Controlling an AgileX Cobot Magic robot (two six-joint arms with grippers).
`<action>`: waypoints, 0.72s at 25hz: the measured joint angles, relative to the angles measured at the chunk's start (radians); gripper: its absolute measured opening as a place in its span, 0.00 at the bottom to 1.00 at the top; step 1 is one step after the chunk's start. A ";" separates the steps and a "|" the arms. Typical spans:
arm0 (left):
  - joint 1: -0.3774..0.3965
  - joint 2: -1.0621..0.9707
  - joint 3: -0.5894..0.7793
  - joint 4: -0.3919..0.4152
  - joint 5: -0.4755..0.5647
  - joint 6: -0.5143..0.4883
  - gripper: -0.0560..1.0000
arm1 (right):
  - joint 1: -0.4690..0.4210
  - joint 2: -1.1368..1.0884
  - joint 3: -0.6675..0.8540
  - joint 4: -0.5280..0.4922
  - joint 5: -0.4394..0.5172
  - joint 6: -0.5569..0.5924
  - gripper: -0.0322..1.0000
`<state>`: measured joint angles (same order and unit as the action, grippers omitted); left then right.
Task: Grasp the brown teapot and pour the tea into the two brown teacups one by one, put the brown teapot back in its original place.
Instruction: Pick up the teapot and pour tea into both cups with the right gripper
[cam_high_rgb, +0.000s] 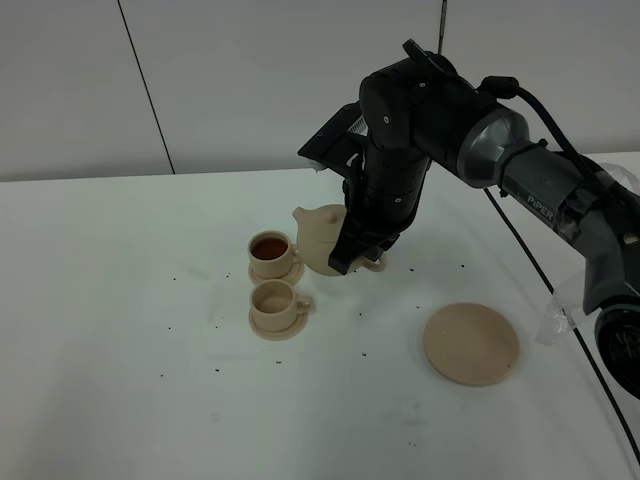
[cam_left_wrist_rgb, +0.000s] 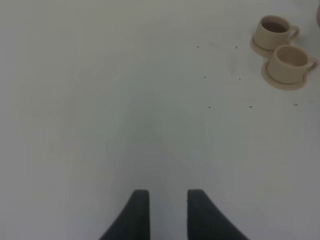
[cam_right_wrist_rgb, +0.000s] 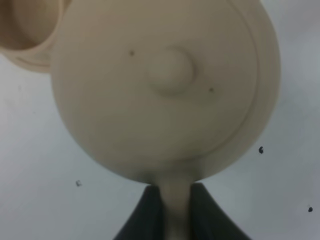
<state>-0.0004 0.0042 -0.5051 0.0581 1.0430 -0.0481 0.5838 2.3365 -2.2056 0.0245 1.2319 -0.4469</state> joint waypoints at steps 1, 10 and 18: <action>0.000 0.000 0.000 0.000 0.000 0.000 0.29 | 0.000 0.000 0.000 0.000 0.000 0.001 0.12; 0.000 0.000 0.000 0.000 0.000 0.000 0.29 | 0.000 -0.128 0.182 0.000 -0.003 0.003 0.12; 0.000 0.000 0.000 0.000 0.000 0.000 0.29 | 0.038 -0.183 0.340 0.007 -0.002 0.001 0.12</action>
<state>-0.0004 0.0042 -0.5051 0.0581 1.0430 -0.0481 0.6217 2.1534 -1.8661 0.0313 1.2295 -0.4462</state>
